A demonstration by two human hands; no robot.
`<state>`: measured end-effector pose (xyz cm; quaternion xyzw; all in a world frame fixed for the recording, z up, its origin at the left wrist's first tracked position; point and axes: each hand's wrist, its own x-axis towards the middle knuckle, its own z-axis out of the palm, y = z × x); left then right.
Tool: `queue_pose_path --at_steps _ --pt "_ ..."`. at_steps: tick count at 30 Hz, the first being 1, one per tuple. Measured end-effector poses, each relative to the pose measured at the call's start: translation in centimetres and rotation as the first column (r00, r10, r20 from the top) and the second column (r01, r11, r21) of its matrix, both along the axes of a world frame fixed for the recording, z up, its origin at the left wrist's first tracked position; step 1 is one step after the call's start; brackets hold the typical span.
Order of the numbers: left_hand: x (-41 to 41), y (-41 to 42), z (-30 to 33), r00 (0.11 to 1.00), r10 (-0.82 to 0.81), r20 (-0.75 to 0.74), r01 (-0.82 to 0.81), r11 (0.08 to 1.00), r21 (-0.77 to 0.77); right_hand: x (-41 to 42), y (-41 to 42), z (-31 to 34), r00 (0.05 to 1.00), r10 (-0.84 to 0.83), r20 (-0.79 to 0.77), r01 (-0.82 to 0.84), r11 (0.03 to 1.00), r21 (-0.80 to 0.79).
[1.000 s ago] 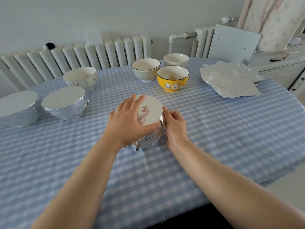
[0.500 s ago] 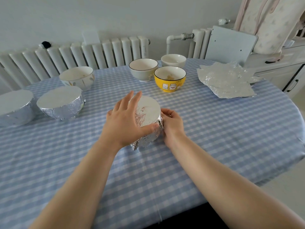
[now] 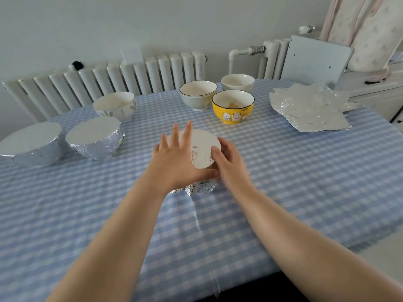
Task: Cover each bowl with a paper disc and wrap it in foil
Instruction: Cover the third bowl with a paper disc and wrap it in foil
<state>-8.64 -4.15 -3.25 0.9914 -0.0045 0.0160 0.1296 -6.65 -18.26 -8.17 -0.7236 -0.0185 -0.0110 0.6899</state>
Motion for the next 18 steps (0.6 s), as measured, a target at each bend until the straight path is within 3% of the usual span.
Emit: queue_pose_path --at_steps 8,12,15,18 --pt "-1.7 1.0 -0.8 0.998 0.044 0.034 -0.038 0.989 -0.140 1.9 0.2 1.0 0.985 0.101 0.138 -0.076 0.981 -0.178" --pt "-2.3 1.0 -1.6 0.980 0.101 0.170 -0.072 0.983 -0.168 2.6 -0.4 0.9 0.991 0.132 0.030 -0.127 0.983 -0.131" --pt "-1.6 1.4 -1.1 0.969 0.090 0.229 -0.085 0.996 -0.032 2.6 -0.3 0.4 0.995 0.087 0.038 -0.083 0.991 -0.109" --pt "-0.4 1.9 -0.9 0.979 -0.095 0.178 0.078 0.992 0.102 2.5 -0.3 0.2 0.997 0.066 0.035 -0.061 0.990 -0.125"
